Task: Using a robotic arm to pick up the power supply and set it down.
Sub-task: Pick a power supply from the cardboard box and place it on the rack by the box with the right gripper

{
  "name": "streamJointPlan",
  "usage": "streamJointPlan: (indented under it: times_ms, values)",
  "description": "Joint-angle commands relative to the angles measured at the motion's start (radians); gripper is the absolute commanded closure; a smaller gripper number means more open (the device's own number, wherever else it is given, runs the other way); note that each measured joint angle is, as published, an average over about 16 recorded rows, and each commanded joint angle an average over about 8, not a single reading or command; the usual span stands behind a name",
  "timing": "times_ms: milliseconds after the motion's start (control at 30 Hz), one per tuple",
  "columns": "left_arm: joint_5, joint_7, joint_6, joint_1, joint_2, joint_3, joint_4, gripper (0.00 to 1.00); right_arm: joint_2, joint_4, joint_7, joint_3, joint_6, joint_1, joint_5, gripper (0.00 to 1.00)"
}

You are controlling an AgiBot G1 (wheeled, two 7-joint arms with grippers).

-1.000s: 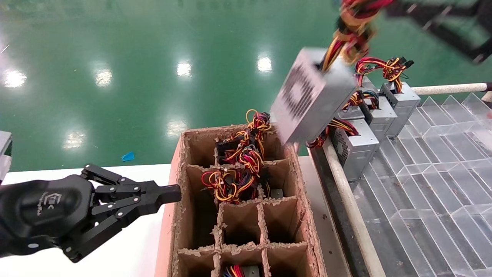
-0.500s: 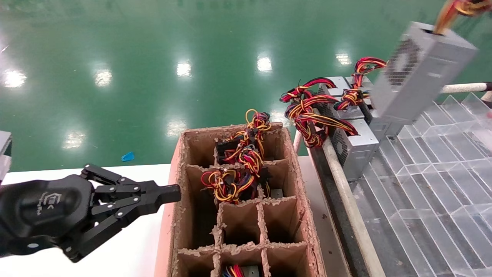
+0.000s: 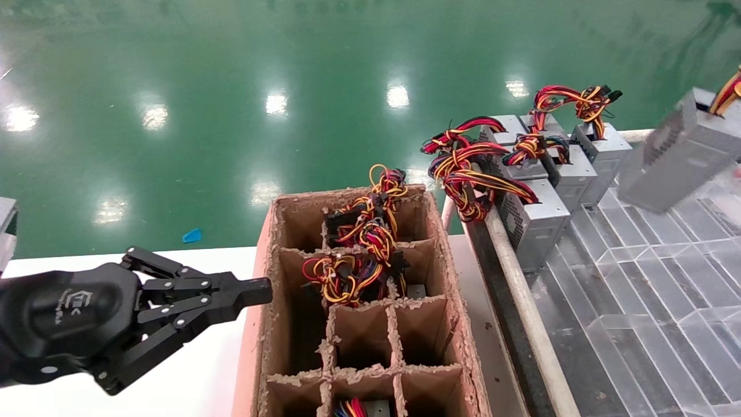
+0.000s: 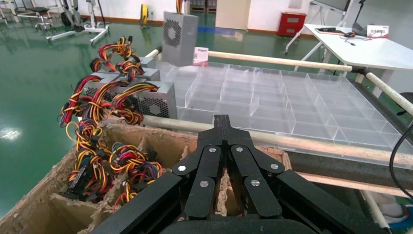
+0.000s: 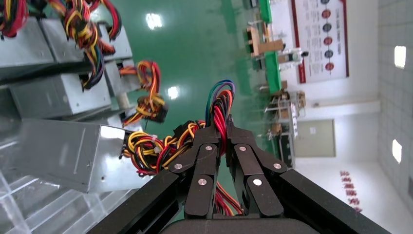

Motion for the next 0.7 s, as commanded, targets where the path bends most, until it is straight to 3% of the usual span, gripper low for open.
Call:
streamJointPlan:
  times_ms: [33, 400, 700]
  values:
    - [0.0, 0.0, 0.0, 0.0, 0.0, 0.0, 0.0, 1.0, 0.007, -0.019, -0.011, 0.002, 0.023, -0.031, 0.004, 1.0]
    - [0.0, 0.0, 0.0, 0.0, 0.0, 0.0, 0.0, 1.0, -0.054, -0.212, -0.14, 0.006, 0.015, -0.106, 0.096, 1.0]
    - [0.0, 0.0, 0.0, 0.0, 0.0, 0.0, 0.0, 1.0, -0.135, -0.385, -0.269, -0.006, -0.009, -0.079, 0.104, 1.0]
